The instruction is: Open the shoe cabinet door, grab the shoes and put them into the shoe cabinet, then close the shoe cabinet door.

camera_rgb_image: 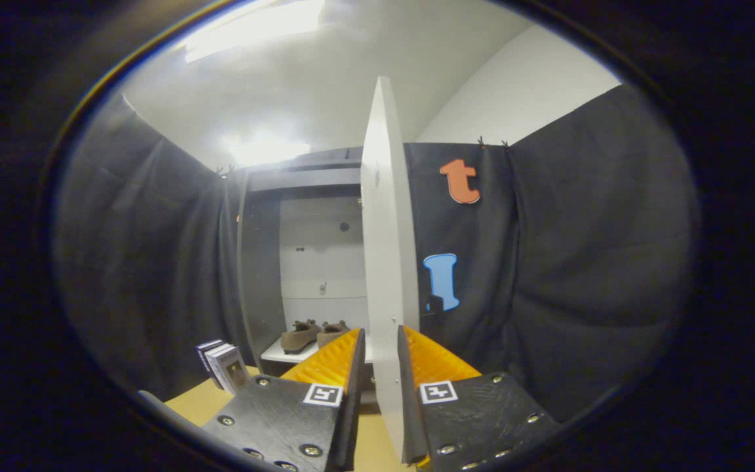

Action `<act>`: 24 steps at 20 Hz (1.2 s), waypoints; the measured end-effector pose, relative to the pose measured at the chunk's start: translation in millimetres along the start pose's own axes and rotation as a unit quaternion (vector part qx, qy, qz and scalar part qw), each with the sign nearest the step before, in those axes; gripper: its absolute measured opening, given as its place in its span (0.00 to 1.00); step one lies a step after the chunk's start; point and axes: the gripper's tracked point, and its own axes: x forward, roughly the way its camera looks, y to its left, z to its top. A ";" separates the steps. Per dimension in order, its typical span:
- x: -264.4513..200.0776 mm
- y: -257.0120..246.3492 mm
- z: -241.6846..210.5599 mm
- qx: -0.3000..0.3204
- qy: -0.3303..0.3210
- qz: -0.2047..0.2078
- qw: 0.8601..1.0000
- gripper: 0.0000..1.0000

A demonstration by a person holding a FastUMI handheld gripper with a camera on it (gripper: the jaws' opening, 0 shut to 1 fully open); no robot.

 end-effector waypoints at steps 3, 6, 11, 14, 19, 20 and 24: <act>-2.0 -29.8 -0.8 0.006 0.000 -0.031 0.999 0.28; 3.5 -48.2 -11.5 0.013 0.015 -0.044 0.999 0.41; 18.4 -53.6 -27.8 0.022 0.033 -0.036 0.999 0.70; 25.2 -48.9 -39.0 0.020 0.050 -0.025 0.998 0.86; 30.1 -44.5 -39.5 0.026 0.044 -0.018 0.999 0.87; 30.9 -45.7 -39.0 0.028 0.045 -0.020 0.998 0.87; 26.9 -56.0 -38.7 0.024 0.046 -0.036 0.998 0.90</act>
